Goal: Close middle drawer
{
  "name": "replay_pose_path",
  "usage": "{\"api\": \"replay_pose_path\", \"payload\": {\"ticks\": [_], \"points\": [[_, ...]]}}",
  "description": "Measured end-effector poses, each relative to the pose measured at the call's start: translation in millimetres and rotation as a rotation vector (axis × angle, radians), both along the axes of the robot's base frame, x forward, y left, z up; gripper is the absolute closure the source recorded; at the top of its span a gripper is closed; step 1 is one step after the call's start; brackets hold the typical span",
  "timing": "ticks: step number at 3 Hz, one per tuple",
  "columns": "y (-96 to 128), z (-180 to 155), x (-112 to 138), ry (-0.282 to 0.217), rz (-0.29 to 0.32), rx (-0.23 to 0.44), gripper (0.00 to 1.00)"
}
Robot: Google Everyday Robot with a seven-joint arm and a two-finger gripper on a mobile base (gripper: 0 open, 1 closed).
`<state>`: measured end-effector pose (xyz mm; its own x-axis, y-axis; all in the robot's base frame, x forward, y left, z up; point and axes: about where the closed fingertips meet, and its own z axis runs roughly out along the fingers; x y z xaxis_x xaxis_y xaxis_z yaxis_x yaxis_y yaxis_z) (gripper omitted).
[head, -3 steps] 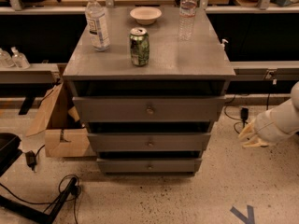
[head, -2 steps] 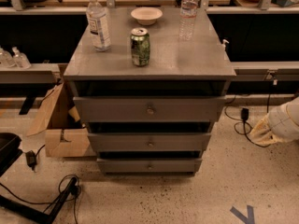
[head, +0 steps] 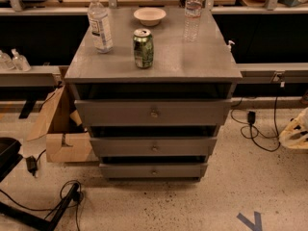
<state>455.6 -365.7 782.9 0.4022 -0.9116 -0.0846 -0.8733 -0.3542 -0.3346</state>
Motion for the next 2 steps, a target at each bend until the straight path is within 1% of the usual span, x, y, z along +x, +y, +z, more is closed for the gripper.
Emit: {"api": "replay_pose_path", "payload": {"ticks": [1,2], "points": [[1.3,3.1,1.1,-0.007,0.001,-0.002,0.82],[2.2,2.0,1.1,-0.005,0.003,-0.001,0.59]]}}
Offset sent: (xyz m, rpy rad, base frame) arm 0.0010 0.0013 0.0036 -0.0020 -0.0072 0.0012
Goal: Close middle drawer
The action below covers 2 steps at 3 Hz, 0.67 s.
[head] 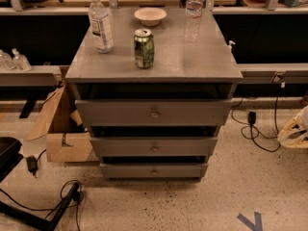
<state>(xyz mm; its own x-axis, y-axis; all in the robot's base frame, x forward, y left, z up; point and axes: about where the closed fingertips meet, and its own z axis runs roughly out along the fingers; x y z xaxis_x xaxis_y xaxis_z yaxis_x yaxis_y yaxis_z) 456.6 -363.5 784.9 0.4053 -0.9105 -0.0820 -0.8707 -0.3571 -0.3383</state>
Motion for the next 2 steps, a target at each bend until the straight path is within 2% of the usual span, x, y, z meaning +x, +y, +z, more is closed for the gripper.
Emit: {"api": "replay_pose_path", "payload": {"ticks": [2], "points": [[1.8,-2.0,0.0,0.004,0.004,0.001,0.11]]}}
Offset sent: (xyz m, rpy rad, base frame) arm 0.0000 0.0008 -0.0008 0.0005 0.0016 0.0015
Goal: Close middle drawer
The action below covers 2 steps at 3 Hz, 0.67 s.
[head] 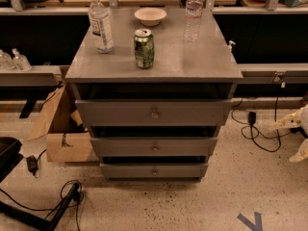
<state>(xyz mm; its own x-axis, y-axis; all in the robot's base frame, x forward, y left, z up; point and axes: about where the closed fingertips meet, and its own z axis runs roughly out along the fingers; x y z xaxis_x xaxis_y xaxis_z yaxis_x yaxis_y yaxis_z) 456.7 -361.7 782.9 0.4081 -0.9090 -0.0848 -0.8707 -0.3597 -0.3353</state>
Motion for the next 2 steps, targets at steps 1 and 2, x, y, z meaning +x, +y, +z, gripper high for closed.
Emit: {"api": "replay_pose_path", "payload": {"ticks": [1,2], "points": [[0.8,-0.9,0.0,0.002,0.002,0.001,0.00],[0.8,-0.9,0.0,0.002,0.002,0.001,0.00]]}}
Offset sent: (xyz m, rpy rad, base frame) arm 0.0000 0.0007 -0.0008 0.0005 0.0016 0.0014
